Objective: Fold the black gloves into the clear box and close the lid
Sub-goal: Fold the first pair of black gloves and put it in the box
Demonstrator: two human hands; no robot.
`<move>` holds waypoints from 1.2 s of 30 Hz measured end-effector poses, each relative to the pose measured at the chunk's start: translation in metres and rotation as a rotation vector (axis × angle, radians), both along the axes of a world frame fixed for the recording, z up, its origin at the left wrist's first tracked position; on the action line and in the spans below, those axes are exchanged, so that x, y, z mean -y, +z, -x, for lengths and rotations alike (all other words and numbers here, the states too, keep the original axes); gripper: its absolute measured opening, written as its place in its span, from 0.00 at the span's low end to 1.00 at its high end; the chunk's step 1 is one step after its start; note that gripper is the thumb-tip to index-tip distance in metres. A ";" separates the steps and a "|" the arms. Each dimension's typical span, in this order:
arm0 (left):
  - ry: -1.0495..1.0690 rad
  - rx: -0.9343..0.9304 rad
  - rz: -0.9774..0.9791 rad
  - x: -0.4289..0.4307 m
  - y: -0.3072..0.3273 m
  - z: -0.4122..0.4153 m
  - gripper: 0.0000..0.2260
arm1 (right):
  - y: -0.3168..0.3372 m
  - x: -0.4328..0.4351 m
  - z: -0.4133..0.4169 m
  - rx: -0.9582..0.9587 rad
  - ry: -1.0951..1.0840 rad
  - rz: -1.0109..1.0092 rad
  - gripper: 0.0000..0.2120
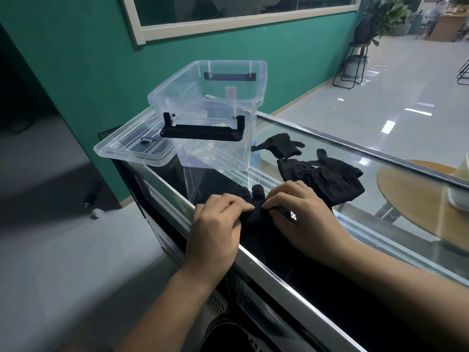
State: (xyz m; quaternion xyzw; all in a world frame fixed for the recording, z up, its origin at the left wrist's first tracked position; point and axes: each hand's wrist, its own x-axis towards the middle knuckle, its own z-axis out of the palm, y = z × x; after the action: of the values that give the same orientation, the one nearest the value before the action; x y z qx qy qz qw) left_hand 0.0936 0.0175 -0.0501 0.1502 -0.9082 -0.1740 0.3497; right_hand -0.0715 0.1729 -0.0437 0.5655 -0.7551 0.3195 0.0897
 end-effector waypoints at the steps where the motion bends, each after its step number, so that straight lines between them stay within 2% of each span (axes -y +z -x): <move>1: -0.006 0.017 -0.007 0.000 0.001 -0.001 0.16 | 0.000 -0.001 0.000 -0.013 0.016 -0.007 0.08; 4: -0.047 0.037 -0.066 0.001 0.003 -0.006 0.11 | 0.002 -0.001 -0.002 -0.006 0.067 -0.071 0.12; 7: -0.090 0.091 -0.134 0.004 0.003 -0.010 0.18 | 0.003 0.000 -0.002 0.008 0.078 -0.110 0.16; 14: -0.076 -0.016 -0.244 0.000 0.005 -0.010 0.11 | 0.005 -0.001 -0.005 0.005 0.045 -0.055 0.10; 18: -0.060 -0.049 -0.400 -0.002 0.007 -0.010 0.07 | 0.008 -0.003 -0.009 0.126 0.015 -0.006 0.09; 21: -0.051 -0.039 -0.431 0.000 0.007 -0.008 0.06 | 0.007 -0.001 -0.007 0.186 -0.029 0.010 0.09; 25: -0.004 -0.030 -0.344 0.008 0.008 0.000 0.07 | 0.005 0.001 -0.003 0.193 -0.063 0.028 0.04; 29: 0.023 -0.037 -0.243 0.015 0.009 0.005 0.06 | 0.002 0.003 0.001 0.188 -0.106 0.034 0.07; 31: 0.004 -0.034 -0.113 0.016 0.011 0.006 0.06 | 0.003 0.002 0.001 0.204 -0.119 0.052 0.07; 34: -0.093 0.010 0.094 0.012 0.012 0.006 0.16 | 0.006 0.001 0.000 0.221 -0.119 0.039 0.05; 36: -0.147 0.033 0.129 0.010 0.011 0.005 0.17 | 0.006 0.001 0.000 0.214 -0.111 0.034 0.04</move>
State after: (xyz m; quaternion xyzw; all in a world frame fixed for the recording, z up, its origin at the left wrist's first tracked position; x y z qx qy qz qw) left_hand 0.0887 0.0078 -0.0387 0.0631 -0.9318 -0.1377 0.3299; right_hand -0.0716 0.1723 -0.0379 0.4838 -0.7850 0.3853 0.0356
